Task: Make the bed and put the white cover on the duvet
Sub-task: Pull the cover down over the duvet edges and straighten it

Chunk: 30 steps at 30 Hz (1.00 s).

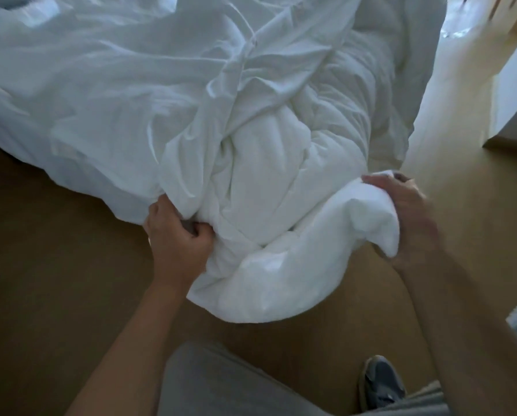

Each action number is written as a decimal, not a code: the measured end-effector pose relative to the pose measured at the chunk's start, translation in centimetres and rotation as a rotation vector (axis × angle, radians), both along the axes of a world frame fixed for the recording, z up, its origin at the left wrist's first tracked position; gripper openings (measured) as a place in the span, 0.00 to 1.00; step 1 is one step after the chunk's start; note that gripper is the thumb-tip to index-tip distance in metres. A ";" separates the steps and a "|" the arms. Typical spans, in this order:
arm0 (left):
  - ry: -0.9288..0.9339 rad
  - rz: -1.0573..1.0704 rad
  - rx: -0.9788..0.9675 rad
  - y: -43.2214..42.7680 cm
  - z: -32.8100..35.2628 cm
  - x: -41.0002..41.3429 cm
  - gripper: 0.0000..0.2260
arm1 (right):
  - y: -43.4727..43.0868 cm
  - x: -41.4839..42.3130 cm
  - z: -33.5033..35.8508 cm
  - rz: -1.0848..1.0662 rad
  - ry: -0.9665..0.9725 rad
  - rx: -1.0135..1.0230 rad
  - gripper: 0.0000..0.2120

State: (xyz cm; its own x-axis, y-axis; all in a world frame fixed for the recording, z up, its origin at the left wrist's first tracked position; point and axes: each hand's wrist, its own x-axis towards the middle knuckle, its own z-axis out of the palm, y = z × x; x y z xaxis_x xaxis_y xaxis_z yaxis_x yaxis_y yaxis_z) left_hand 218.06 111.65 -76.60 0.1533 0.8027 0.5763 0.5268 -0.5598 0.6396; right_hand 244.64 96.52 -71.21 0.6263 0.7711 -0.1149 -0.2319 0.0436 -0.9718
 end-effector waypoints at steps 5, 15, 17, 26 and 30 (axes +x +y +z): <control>0.023 -0.026 -0.092 0.6 0.9 -0.4 0.14 | -0.1 -2.5 7.9 0.159 -0.195 0.341 0.14; -0.690 -0.190 -0.484 1.3 7.4 -2.3 0.11 | 11.5 -6.4 5.9 0.075 -1.587 -0.336 0.16; -0.768 -0.174 -0.499 1.8 8.1 -2.2 0.12 | 13.4 -7.2 5.0 0.032 -1.666 -0.278 0.16; -0.888 0.041 -0.429 3.7 8.6 -1.7 0.12 | 18.4 -6.9 4.6 0.321 -1.123 -0.026 0.20; -0.855 0.112 -0.417 4.5 8.3 -1.2 0.11 | 20.0 -6.1 4.6 0.444 -0.980 -0.110 0.28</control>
State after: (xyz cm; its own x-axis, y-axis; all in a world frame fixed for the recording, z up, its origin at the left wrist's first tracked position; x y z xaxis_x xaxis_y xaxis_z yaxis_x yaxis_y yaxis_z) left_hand 216.84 116.17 -68.31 -0.2766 0.9532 0.1220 -0.1740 -0.1745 0.9692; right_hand 238.54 116.54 -66.59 0.1502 0.9680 0.2011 0.6750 0.0482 -0.7363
